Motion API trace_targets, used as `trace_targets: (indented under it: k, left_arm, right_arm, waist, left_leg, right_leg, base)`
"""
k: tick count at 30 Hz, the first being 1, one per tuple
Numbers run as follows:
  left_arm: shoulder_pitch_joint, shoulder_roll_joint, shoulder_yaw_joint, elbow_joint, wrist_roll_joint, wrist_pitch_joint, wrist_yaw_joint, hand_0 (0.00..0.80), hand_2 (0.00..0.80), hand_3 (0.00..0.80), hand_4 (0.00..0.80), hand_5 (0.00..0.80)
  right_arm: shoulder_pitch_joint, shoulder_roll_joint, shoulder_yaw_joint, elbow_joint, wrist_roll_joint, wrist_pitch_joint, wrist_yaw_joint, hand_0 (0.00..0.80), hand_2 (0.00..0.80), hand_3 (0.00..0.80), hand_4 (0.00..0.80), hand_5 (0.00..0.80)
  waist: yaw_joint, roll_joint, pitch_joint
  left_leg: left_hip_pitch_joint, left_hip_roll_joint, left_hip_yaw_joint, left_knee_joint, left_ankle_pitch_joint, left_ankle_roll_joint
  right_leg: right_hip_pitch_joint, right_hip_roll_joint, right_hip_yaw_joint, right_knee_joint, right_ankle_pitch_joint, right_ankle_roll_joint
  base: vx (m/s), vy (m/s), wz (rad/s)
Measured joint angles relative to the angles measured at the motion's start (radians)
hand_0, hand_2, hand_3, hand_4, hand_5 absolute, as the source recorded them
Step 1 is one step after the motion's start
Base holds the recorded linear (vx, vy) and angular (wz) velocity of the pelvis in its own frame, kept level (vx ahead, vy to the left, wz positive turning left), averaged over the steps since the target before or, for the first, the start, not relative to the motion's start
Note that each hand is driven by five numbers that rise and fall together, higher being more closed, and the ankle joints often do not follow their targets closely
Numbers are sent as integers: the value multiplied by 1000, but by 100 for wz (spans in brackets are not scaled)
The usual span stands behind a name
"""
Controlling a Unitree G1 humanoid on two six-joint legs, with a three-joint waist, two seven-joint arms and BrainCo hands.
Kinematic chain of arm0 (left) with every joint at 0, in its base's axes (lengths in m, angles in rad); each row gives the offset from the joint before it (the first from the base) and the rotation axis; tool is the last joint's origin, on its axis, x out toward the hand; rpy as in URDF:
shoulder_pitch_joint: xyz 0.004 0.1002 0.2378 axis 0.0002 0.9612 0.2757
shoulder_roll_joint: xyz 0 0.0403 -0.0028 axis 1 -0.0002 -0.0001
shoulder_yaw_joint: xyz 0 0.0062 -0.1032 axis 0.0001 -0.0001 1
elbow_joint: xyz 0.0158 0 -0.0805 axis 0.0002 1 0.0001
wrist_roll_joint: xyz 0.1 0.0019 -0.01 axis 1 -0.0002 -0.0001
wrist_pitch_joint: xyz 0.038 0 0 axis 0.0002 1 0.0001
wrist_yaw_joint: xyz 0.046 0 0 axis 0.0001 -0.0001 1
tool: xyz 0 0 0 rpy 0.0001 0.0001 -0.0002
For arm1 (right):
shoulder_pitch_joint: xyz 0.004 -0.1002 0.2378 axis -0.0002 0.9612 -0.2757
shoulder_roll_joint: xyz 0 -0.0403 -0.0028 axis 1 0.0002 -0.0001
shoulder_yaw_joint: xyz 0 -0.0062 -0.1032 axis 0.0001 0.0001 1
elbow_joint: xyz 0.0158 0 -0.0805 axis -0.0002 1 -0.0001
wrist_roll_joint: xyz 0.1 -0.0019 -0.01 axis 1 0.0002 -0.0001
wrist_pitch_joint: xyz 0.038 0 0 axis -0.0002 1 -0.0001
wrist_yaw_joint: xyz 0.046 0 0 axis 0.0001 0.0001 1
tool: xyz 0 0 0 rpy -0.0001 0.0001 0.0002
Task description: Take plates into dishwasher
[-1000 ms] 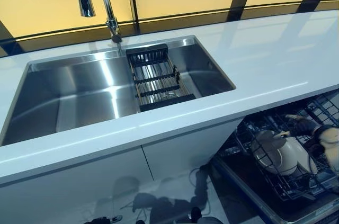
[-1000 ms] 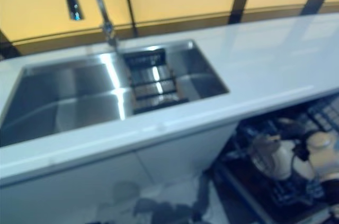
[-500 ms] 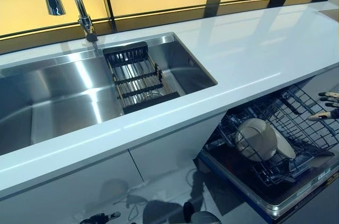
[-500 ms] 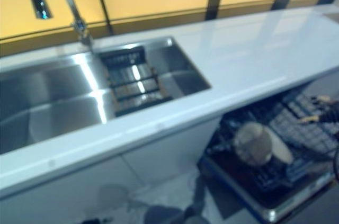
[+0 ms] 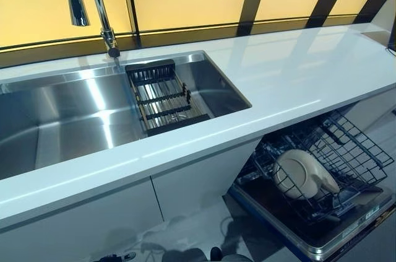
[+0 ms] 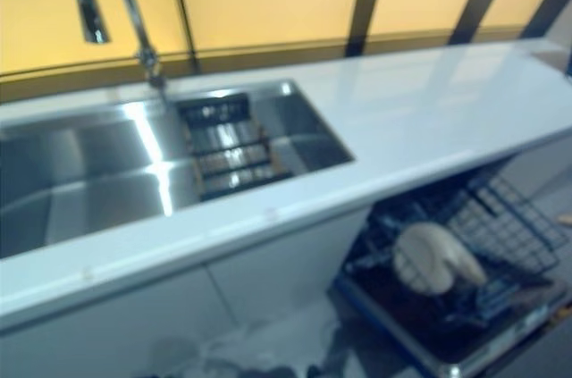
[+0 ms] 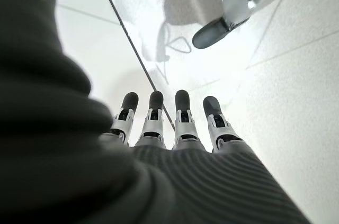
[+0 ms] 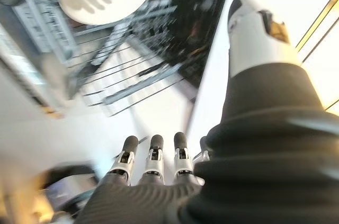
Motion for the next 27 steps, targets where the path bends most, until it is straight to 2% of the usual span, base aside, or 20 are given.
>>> trace_targets:
  k: [4, 8, 10, 12, 13, 14, 15, 16, 17, 18, 19, 20, 21, 22, 23, 24, 25, 27]
  left_arm:
    - [-3, 20, 0, 6, -11, -1, 4, 0, 0, 0, 0, 0]
    - [-23, 43, -4, 8, 0, -1, 2, 0, 0, 0, 0, 0]
    - [-35, 70, -6, -8, 2, 9, 1, 0, 0, 0, 0, 0]
    - [-43, 100, -6, -23, 2, 25, 2, 0, 0, 0, 0, 0]
    - [-44, 115, -5, -25, 1, 30, 2, 0, 0, 0, 0, 0]
    - [-46, 128, -5, -28, 0, 39, 2, 0, 0, 0, 0, 0]
    - [-55, 139, 5, -30, 0, 45, 3, 0, 0, 0, 0, 0]
    - [-64, 148, 15, -18, -6, 47, 2, 0, 0, 0, 0, 0]
    - [-67, 159, 21, -14, -13, 47, 1, 0, 0, 0, 0, 0]
    - [-76, 172, 21, -9, -14, 47, -1, 0, 0, 0, 0, 0]
    - [-85, 192, 21, 6, -15, 50, -5, 0, 0, 0, 0, 0]
    - [-100, 215, 22, 21, -16, 56, -7, 0, 0, 0, 0, 0]
    - [-119, 236, 29, 26, -19, 66, -5, 0, 0, 0, 0, 0]
    - [-125, 239, 34, 27, -28, 70, -2, 0, 0, 0, 0, 0]
    - [-132, 225, 35, 28, -41, 70, -1, 0, 0, 0, 0, 0]
    - [-142, 202, 33, 20, -51, 74, -7, 0, 0, 0, 0, 0]
    - [-135, 185, 32, 9, -51, 73, -13, 0, 0, 0, 0, 0]
    - [-114, 159, 31, 8, -51, 70, -13, 0, 0, 0, 0, 0]
  right_arm:
    - [5, 24, 1, 193, 59, 7, -14, 0, 0, 0, 0, 0]
    - [25, 60, -6, 308, 67, 13, -14, 0, 0, 0, 0, 0]
    - [34, 110, -23, 326, 68, 7, 3, 0, 0, 0, 0, 0]
    - [28, 150, -23, 326, 68, 6, 20, 0, 0, 0, 0, 0]
    - [21, 171, -22, 335, 67, -4, 24, 0, 0, 0, 0, 0]
    - [17, 198, -21, 357, 67, -21, 24, 0, 0, 0, 0, 0]
    - [17, 221, -19, 376, 67, -22, 28, 0, 0, 0, 0, 0]
    - [19, 239, -13, 402, 67, -23, 29, 0, 0, 0, 0, 0]
    - [26, 250, 4, 407, 67, -24, 29, 0, 0, 0, 0, 0]
    - [27, 252, 18, 408, 67, -27, 28, 0, 0, 0, 0, 0]
    - [17, 255, 28, 422, 68, -40, 24, 0, 0, 0, 0, 0]
    - [-1, 257, 45, 451, 71, -56, 20, 0, 0, 0, 0, 0]
    - [-32, 258, 68, 507, 77, -72, 12, 0, 0, 0, 0, 0]
    - [-73, 260, 73, 550, 78, -84, 2, 0, 0, 0, 0, 0]
    - [-91, 253, 72, 562, 78, -93, -6, 0, 0, 0, 0, 0]
    - [-91, 252, 72, 561, 81, -96, -17, 0, 0, 0, 0, 0]
    - [-84, 252, 73, 571, 82, -94, -22, 0, 0, 0, 0, 0]
    - [-84, 250, 71, 587, 87, -95, -32, 0, 0, 0, 0, 0]
  waist:
    - [1, -2, 0]
    - [0, -10, 9]
    - [1, -13, 29]
    - [3, -7, 55]
    - [12, 7, 70]
    - [29, 35, 77]
    - [46, 54, 90]
    - [59, 67, 93]
    - [88, 67, 92]
    - [108, 61, 89]
    - [112, 34, 79]
    - [134, 11, 85]
    - [171, -9, 90]
    - [198, -18, 88]
    - [194, -6, 94]
    - [191, 3, 97]
    - [201, 6, 96]
    - [206, 7, 97]
  left_leg:
    - [1, 0, -3, 6, -1, 2]
    - [12, -6, -5, 9, -3, 7]
    - [11, -17, -3, 2, -2, 11]
    - [-7, -18, 10, 1, 2, 21]
    - [-25, -5, 28, 1, 10, 36]
    - [-52, 30, 58, 4, 19, 44]
    - [-72, 62, 84, 8, 29, 43]
    - [-91, 86, 95, 28, 31, 41]
    - [-96, 104, 104, 56, 30, 38]
    - [-123, 110, 102, 98, 24, 23]
    - [-167, 123, 83, 161, 7, 6]
    - [-209, 145, 57, 224, -1, -3]
    - [-245, 177, 52, 299, -22, -9]
    - [-288, 201, 11, 347, -24, -12]
    - [-327, 219, -33, 369, -27, -15]
    - [-331, 222, -66, 351, -26, -15]
    - [-320, 213, -70, 330, -13, 3]
    - [-304, 199, -68, 305, 2, 20]
  right_leg:
    - [1, -4, -3, 8, -3, 2]
    - [0, -12, -4, 28, -9, 7]
    - [-21, -16, -3, 58, 0, 7]
    - [-63, -19, -7, 85, 20, 33]
    - [-83, -13, -18, 70, 66, 71]
    - [-110, -2, -32, 49, 118, 140]
    - [-159, -4, -86, 176, 76, 88]
    - [-187, -24, -101, 346, 20, 53]
    - [-193, -61, -101, 473, -38, 59]
    - [-183, -94, -95, 526, -71, 74]
    - [-141, -112, -96, 482, -89, 82]
    - [-82, -122, -155, 393, -119, 84]
    - [-36, -89, -213, 285, -139, 74]
    - [-8, -56, -218, 210, -164, 54]
    - [17, -32, -231, 176, -186, 31]
    - [10, -15, -240, 188, -198, 18]
    - [-2, -14, -239, 214, -207, 9]
    - [-3, -17, -243, 233, -218, 5]
  base:
    - [-4, 10, 2]
    - [-59, -22, 2]
    - [-262, -50, -15]
    - [-385, -112, -39]
    - [-339, -122, -51]
    - [-316, -165, -56]
    - [-314, -253, -43]
    - [-386, -416, -41]
    - [-321, -457, -31]
    - [-333, -518, -27]
    - [-271, -472, -3]
    - [-260, -461, -23]
    - [-169, -345, -39]
    - [-166, -243, -17]
    - [-195, -139, 40]
    - [-207, -59, 54]
    - [-157, -7, 34]
    - [-110, 32, 17]
